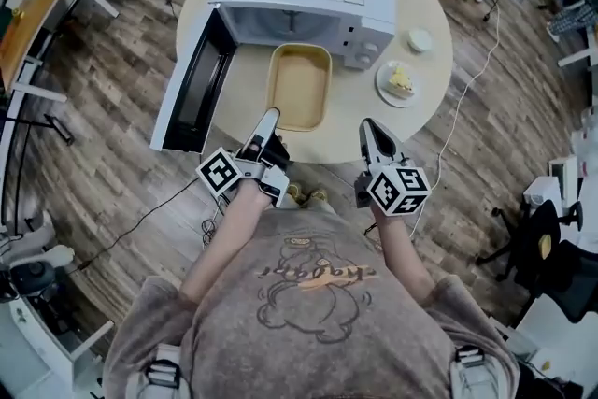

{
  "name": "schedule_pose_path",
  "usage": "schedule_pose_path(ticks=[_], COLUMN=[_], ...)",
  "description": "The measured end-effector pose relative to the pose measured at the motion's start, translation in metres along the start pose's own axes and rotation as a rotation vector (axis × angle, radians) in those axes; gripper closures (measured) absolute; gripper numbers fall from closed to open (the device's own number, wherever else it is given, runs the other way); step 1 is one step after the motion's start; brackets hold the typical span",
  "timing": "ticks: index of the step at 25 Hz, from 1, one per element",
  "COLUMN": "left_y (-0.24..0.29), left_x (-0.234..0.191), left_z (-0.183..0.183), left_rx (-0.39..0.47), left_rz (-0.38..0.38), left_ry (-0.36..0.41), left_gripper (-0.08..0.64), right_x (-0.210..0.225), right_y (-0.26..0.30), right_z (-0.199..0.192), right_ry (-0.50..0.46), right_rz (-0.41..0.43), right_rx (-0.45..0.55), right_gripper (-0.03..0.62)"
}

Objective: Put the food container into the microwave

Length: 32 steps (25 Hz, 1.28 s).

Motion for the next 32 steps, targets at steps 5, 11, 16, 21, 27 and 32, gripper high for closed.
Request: schedule_pose_path(ticks=[5, 11, 16, 21, 27, 32], left_y=[-0.026, -0.042, -0.045, -0.039, -0.029, -0.003], left_x=[0.000, -0.003, -0.008, -0.014, -0.026, -0.039], left_z=[0.003, 0.000, -0.004, -0.007, 0.000, 0.027], left_rx=[0.126, 0.193, 0.213, 0.212, 0.211, 0.184], left_rz=[0.014, 0.035, 0.048, 0.054, 0.065, 0.086], left_ry=[0.000, -0.013, -0.013, -0.011, -0.026, -0.020], left_gripper=[0.345, 0.345, 0.345, 0.345, 0.345, 0.345], right_x=[-0.011, -0.023, -0.024, -0.016, -0.012, -0.007], right_y=[0.029, 0.053, 0.050, 0.043, 0.038, 0.045], right_z=[0.011, 0.015, 0.014, 0.010, 0.010, 0.023], right_ry=[-0.063, -0.097, -0.101, -0.099, -0.063, -0.054], right_rz=[0.109, 0.183, 0.196, 0.193, 0.187, 0.163], right_rx=[-0.055, -0.090, -0.096, -0.096, -0.079, -0.056], right_gripper=[0.592, 0.592, 0.592, 0.592, 0.592, 0.592])
Point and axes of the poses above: the fingertips, and each gripper's own axes: y forward along the fingers, x to its right, z out of its top, the point moved 10 cm from there along -y, backward along the fingers, and after that the axes turned 13 degrees about -x, right-handed, at the moved point
